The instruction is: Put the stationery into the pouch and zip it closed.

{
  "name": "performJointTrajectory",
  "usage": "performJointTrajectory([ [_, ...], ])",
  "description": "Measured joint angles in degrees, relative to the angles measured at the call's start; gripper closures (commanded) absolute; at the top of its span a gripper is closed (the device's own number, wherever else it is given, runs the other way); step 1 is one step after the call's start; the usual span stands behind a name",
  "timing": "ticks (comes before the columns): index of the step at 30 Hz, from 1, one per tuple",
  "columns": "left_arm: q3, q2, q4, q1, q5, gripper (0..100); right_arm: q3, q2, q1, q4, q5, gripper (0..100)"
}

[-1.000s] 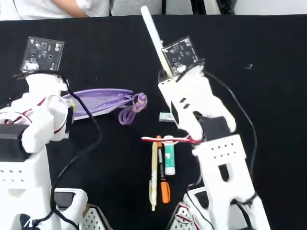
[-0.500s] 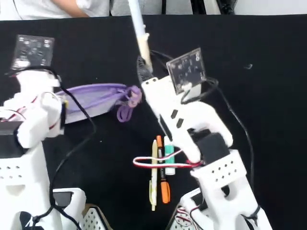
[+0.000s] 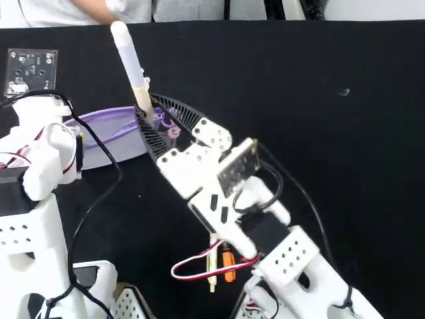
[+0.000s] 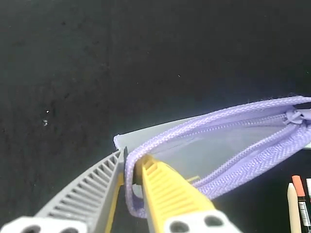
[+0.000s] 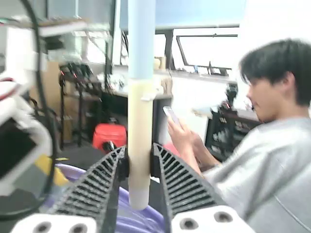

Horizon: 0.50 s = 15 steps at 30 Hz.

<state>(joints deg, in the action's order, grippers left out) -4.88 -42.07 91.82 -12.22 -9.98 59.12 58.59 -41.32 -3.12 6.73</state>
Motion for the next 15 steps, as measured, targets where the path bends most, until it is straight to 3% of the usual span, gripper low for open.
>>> performJointTrajectory([
  [9, -0.18, -0.09, -0.09, 0.00, -0.09, 97, 5.80, 0.00, -2.46, -12.66, -11.96, 98.8],
  [15, -0.18, -0.09, -0.09, 0.00, -0.09, 97, 6.24, -4.57, -2.46, -18.11, -14.86, 98.8],
])
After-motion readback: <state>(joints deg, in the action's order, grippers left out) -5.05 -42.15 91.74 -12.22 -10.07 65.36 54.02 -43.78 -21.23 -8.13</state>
